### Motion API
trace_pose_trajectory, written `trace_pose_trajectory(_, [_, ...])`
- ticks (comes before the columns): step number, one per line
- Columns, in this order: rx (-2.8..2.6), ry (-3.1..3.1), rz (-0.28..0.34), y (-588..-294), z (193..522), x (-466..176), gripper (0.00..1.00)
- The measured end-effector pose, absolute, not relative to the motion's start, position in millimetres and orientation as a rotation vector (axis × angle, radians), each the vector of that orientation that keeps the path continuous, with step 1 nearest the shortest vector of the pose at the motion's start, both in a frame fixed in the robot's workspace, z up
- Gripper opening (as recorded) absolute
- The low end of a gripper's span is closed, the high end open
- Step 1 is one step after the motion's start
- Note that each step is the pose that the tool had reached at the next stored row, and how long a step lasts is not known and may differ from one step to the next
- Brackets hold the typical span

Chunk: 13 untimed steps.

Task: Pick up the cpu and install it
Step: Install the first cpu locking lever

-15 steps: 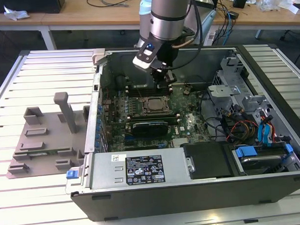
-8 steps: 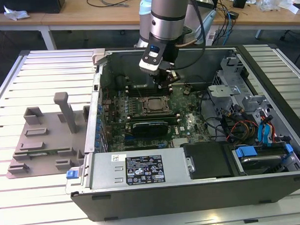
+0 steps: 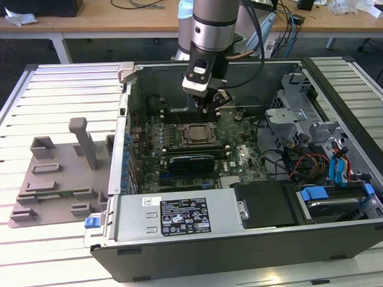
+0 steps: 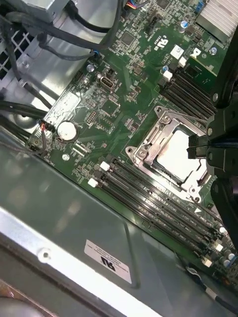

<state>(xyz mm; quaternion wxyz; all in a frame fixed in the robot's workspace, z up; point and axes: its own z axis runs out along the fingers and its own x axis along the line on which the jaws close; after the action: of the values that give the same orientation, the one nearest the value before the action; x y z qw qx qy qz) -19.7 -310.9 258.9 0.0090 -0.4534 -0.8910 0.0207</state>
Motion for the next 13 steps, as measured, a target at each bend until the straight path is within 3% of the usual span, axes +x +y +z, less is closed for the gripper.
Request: trace_pose_trajectory(13, [-1.221, -2.878, 0.067, -310.9, 258.9, -19.7, 0.11])
